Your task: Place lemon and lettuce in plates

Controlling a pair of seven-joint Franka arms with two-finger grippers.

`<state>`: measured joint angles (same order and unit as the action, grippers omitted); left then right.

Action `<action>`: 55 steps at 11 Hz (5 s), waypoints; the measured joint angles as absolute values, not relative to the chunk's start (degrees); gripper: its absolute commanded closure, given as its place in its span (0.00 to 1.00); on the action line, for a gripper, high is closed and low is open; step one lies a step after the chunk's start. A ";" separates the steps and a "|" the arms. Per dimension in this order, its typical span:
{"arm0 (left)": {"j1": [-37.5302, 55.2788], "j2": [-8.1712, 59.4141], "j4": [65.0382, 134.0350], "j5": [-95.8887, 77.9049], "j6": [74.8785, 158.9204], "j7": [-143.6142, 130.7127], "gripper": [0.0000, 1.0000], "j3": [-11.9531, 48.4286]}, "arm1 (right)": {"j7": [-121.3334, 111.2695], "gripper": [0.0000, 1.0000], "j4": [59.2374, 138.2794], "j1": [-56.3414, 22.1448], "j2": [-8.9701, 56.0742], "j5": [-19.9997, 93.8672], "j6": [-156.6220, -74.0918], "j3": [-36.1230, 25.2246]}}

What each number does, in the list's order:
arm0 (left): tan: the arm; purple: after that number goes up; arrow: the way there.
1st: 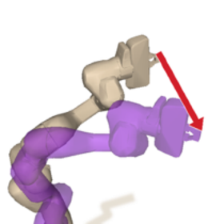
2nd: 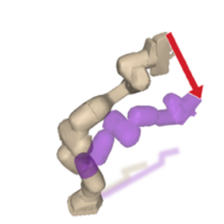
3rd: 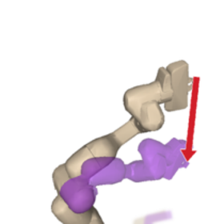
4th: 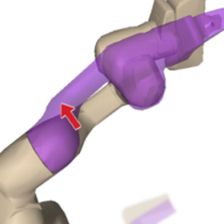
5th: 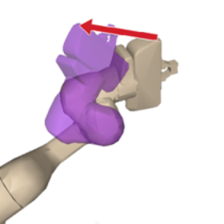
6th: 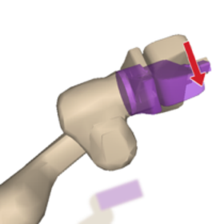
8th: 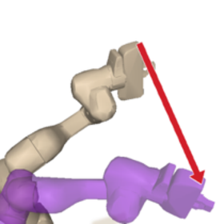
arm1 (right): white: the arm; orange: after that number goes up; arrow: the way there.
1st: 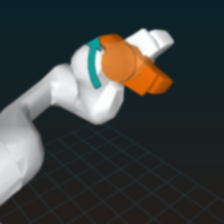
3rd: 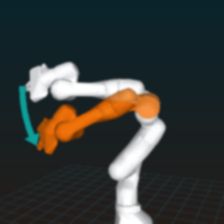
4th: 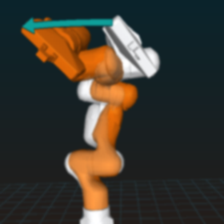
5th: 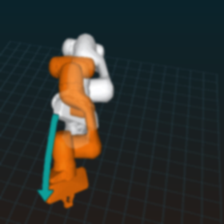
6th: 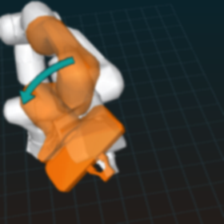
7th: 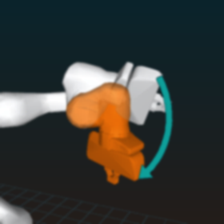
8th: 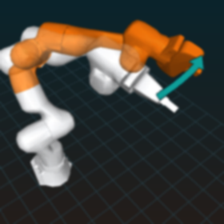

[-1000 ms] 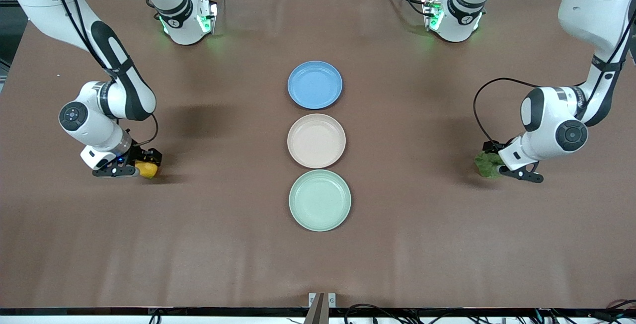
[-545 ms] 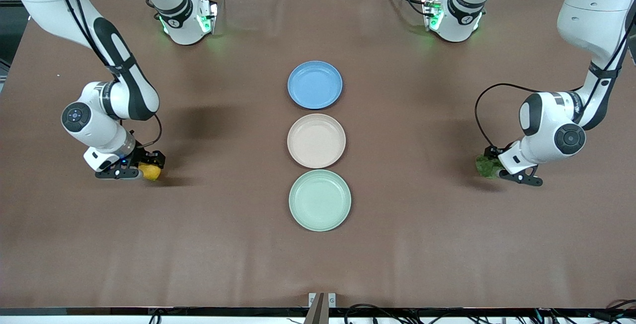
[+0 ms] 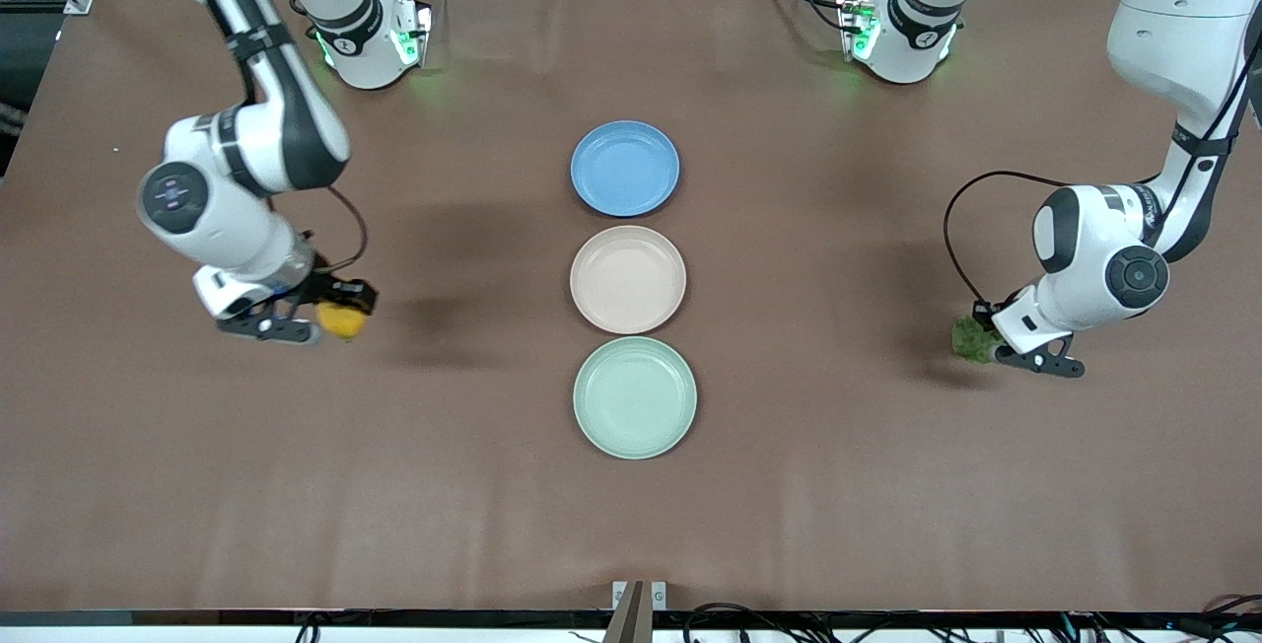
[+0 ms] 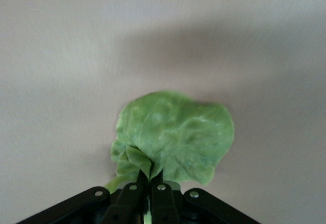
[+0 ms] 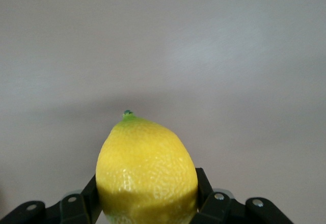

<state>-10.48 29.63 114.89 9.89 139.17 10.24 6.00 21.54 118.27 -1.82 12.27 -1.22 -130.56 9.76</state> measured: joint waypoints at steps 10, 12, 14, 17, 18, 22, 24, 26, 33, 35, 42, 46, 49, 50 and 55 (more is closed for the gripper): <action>1.00 29.79 99.85 -3.21 135.24 -38.00 1.00 20.70 | 64.68 1.00 111.69 -17.10 16.34 -3.69 -130.83 21.77; 8.67 33.55 95.60 -3.21 135.51 -45.67 1.00 19.93 | 72.17 1.00 108.48 -20.81 20.53 -7.66 -130.98 21.74; 15.04 38.77 90.61 -3.21 136.78 -48.02 1.00 16.74 | 80.57 1.00 104.46 -23.56 26.15 -13.74 -131.14 21.71; 22.97 44.13 87.86 -3.21 149.68 -48.98 1.00 11.69 | 85.27 0.98 98.91 -25.67 34.77 -17.64 -132.68 21.47; 24.41 44.92 87.51 -3.21 150.65 -49.20 1.00 10.75 | 85.54 0.90 97.08 -26.23 36.66 -17.85 -132.86 20.97; 26.70 45.44 85.71 -3.21 151.22 -49.25 1.00 9.19 | 86.24 0.00 92.54 -27.73 41.51 -19.75 -133.65 19.55; 29.75 45.61 85.23 -3.21 152.09 -50.31 0.01 6.54 | 86.63 0.00 92.23 -27.78 42.11 -20.16 -133.97 19.47; 32.58 45.72 85.18 -2.97 152.61 -50.87 0.00 3.95 | 86.97 0.00 91.58 -27.77 42.09 -20.24 -134.01 19.31; 32.41 45.65 84.10 -0.04 152.77 -50.68 0.00 2.69 | 80.73 0.00 90.44 -25.42 38.60 -20.44 -130.86 19.01; 31.26 45.01 83.83 0.21 149.59 -50.60 0.00 2.39 | 77.92 0.00 90.38 -23.61 36.16 -20.45 -128.05 19.42; 24.05 38.96 83.18 1.07 131.65 -40.02 0.00 2.14 | 60.67 0.00 90.03 -13.39 24.87 -13.76 -117.67 22.44; 20.10 33.30 86.11 1.08 122.80 -33.95 0.00 2.12 | 43.69 0.00 90.64 -4.70 16.48 -5.35 -108.96 22.40; 18.66 27.36 90.98 1.08 118.57 -33.31 0.00 2.11 | 30.40 0.00 91.08 0.55 10.56 -4.49 -99.05 20.83; 18.12 25.68 92.01 1.08 116.91 -32.26 0.00 2.12 | 26.27 0.00 91.30 1.32 9.16 -4.42 -97.18 18.87; 13.23 16.40 98.26 1.13 111.72 -18.24 0.00 1.57 | 7.06 0.00 91.58 1.30 5.12 0.35 -93.86 6.66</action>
<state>13.23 16.40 98.26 1.13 111.72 -18.24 1.57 7.06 91.58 1.30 5.12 0.35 -93.86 6.66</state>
